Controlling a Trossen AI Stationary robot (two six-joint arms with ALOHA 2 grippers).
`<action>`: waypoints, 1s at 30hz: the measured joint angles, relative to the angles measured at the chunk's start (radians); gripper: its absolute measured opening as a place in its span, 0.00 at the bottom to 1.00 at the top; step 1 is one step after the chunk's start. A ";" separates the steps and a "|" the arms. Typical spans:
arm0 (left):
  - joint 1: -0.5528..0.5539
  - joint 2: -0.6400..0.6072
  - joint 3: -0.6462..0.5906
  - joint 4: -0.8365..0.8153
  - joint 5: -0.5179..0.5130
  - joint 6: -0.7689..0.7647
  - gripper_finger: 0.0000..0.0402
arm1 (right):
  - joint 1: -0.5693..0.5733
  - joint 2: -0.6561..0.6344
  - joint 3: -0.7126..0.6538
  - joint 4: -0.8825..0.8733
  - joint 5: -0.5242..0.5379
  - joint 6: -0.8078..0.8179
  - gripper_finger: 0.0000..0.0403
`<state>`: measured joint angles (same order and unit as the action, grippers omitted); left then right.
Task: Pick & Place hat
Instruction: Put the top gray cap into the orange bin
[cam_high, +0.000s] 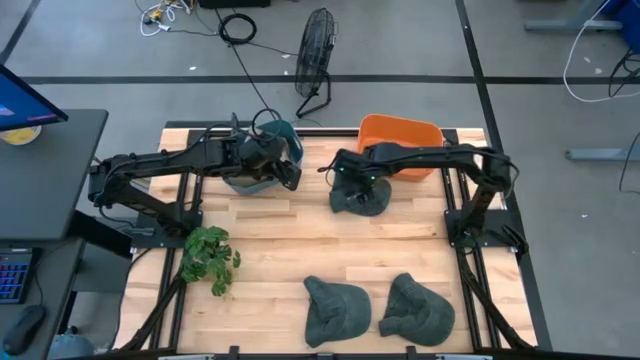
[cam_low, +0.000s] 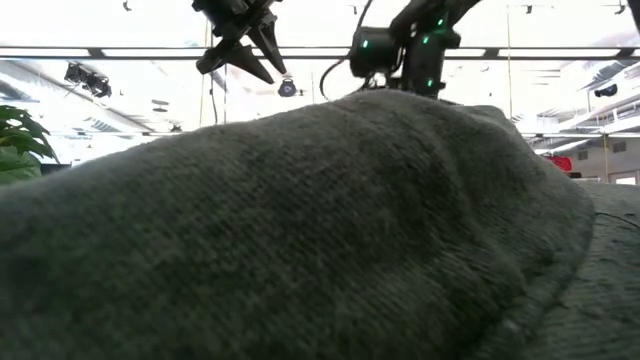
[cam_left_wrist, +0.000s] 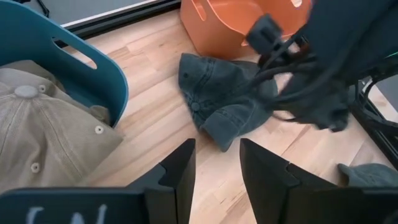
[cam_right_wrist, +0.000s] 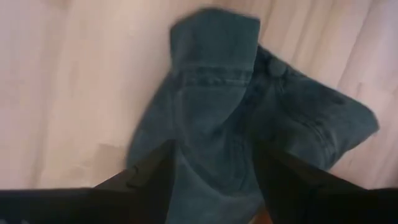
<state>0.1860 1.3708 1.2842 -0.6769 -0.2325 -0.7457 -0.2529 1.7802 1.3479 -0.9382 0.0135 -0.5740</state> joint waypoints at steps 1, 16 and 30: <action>0.000 0.000 0.000 0.000 0.000 0.000 0.33 | 0.000 0.015 0.000 0.003 0.012 -0.011 0.53; 0.000 0.000 0.000 0.000 0.000 0.002 0.33 | -0.002 0.181 0.002 0.047 0.003 0.011 0.51; 0.000 0.001 0.000 -0.003 0.000 0.033 0.33 | 0.008 0.082 -0.001 -0.104 -0.003 0.066 0.07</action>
<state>0.1864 1.3716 1.2839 -0.6800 -0.2329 -0.7128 -0.2454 1.8619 1.3468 -1.0427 0.0109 -0.5081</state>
